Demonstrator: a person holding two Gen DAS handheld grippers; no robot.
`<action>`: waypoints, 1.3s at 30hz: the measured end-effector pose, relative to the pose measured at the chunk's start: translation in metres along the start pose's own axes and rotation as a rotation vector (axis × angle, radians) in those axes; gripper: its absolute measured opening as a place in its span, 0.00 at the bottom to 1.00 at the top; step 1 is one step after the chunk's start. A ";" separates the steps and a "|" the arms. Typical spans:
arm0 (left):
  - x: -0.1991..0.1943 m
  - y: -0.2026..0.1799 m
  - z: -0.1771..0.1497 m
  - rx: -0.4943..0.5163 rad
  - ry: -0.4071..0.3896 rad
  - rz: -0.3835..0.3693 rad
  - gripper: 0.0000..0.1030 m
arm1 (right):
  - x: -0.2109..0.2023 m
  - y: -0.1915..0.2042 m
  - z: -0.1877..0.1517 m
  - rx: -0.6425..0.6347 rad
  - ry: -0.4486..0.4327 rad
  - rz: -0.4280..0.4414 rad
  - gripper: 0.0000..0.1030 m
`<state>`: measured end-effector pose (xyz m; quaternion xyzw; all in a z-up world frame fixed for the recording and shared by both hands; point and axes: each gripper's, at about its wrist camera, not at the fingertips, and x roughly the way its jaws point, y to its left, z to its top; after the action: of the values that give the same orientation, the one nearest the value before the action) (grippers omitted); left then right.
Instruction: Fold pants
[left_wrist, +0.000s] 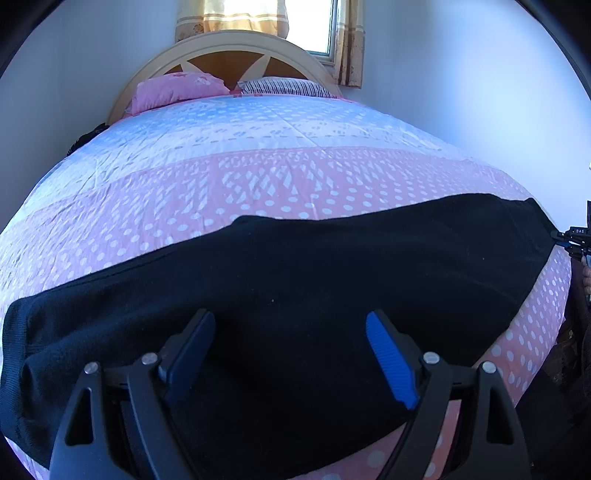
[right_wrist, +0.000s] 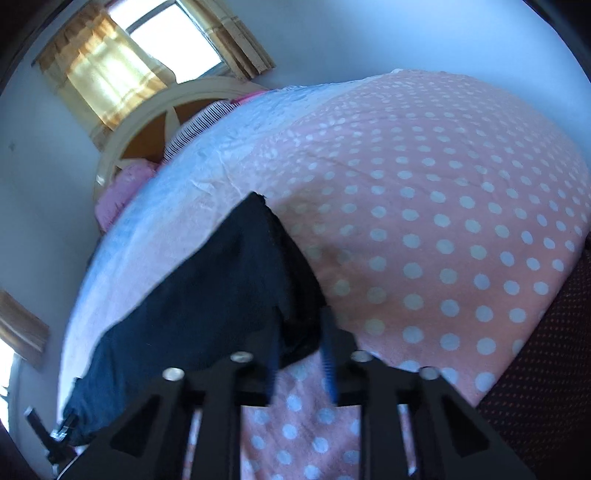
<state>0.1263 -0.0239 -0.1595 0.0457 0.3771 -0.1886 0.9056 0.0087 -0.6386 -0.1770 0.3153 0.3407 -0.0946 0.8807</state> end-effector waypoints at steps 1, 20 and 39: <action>-0.001 0.000 0.000 -0.005 -0.003 -0.002 0.84 | -0.002 0.002 0.000 -0.007 -0.010 0.002 0.14; -0.009 -0.059 0.032 0.000 -0.029 -0.290 0.83 | 0.036 0.272 -0.131 -0.898 0.004 0.030 0.12; 0.010 -0.150 0.059 0.241 -0.045 -0.204 0.82 | 0.047 0.248 -0.146 -0.864 0.084 0.124 0.48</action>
<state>0.1153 -0.1793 -0.1152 0.1111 0.3340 -0.3245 0.8780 0.0595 -0.3518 -0.1688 -0.0588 0.3650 0.1225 0.9210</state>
